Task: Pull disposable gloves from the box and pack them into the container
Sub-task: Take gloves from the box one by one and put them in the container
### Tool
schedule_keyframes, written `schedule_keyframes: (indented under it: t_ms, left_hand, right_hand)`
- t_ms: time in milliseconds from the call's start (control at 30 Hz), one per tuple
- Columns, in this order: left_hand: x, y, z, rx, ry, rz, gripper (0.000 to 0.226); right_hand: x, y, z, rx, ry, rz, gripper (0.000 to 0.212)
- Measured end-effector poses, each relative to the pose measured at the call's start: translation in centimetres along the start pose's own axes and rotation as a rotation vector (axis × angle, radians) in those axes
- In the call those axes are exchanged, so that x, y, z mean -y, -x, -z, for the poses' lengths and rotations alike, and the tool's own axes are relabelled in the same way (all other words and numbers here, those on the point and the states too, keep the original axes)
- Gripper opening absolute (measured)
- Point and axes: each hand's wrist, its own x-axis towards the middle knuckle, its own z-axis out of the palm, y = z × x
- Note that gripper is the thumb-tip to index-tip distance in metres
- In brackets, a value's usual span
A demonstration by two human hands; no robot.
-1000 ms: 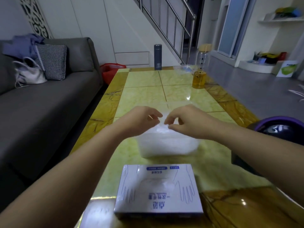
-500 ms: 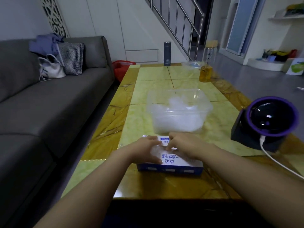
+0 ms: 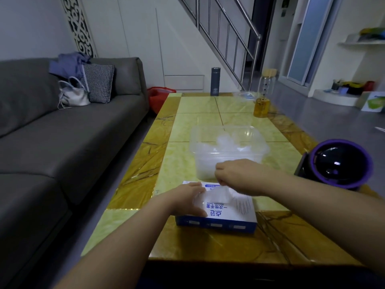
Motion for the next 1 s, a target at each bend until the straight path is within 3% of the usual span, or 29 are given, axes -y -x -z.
schedule_keyframes:
  t_ms: [133,233,333,400,500,633,733,833,1000]
  left_hand:
    - [0.0,-0.2,0.1,-0.009,0.027,-0.041,0.063]
    - [-0.3,-0.1,1.0,-0.014,0.086,-0.033,0.065]
    - [-0.9,0.7,3.1,0.021,0.567,-0.109,0.062]
    - [-1.5,1.6,4.7,0.054,0.965,-0.193,0.076]
    - [-2.1,1.6,6.3,0.021,1.203,-0.247,0.091]
    - [-3.7,0.6,8.1,-0.07,1.159,-0.189,0.053]
    - [-3.7,-0.2,9.9,-0.221,0.997,-0.075,0.074]
    - [-3.3,-0.3,11.3,-0.244,0.913,-0.017,0.083]
    - [-4.2,-1.4,12.9,-0.295,0.868,-0.064,0.048]
  right_hand:
    - [-3.0,0.6,4.3,-0.175,-0.048,-0.148,0.016]
    - [-5.1,1.5,7.7,-0.37,-0.148,-0.233,0.01]
    - [-6.2,2.8,9.5,-0.411,-0.157,-0.235,0.01]
    - [-6.3,3.6,9.8,-0.409,-0.159,-0.232,0.009]
    - [-6.5,4.2,9.5,-0.415,-0.153,-0.225,0.007]
    - [-6.6,4.4,9.1,-0.432,-0.179,-0.226,0.007]
    - [-7.1,4.4,9.0,-0.445,-0.184,-0.231,0.008]
    - [-7.8,4.3,9.0,-0.454,-0.194,-0.233,0.008]
    - [-8.9,3.0,8.8,-0.435,-0.179,-0.243,0.009]
